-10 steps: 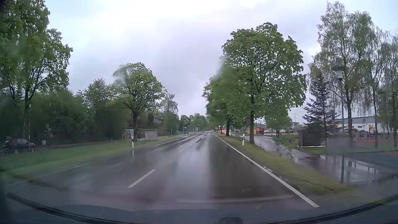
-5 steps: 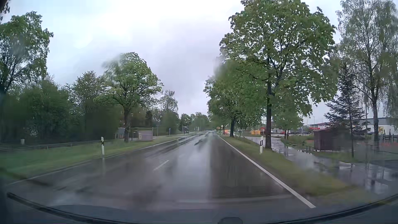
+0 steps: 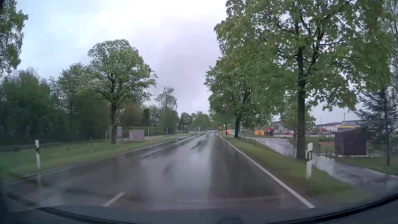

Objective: Follow the waypoints while adhering to traffic rules and regulations

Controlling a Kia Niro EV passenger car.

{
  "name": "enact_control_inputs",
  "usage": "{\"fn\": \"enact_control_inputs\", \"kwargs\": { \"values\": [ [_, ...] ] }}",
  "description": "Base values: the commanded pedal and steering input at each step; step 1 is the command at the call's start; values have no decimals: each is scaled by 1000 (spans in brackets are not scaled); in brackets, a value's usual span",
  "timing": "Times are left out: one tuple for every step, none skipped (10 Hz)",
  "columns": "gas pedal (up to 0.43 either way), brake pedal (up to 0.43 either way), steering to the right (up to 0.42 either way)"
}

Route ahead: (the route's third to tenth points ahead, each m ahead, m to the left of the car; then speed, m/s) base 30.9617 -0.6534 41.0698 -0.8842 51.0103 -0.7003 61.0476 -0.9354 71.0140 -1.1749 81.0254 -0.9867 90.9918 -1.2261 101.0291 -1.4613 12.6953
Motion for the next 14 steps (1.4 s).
{"fn": "enact_control_inputs", "kwargs": {
  "values": [
    [150,0,-4],
    [150,0,-4],
    [150,0,-4],
    [150,0,-4],
    [150,0,-4],
    [150,0,-4],
    [150,0,-4],
    [150,0,-4],
    [150,0,-4],
    [150,0,-4],
    [150,0,-4],
    [150,0,-4],
    [150,0,-4],
    [150,0,-4]
  ]
}}
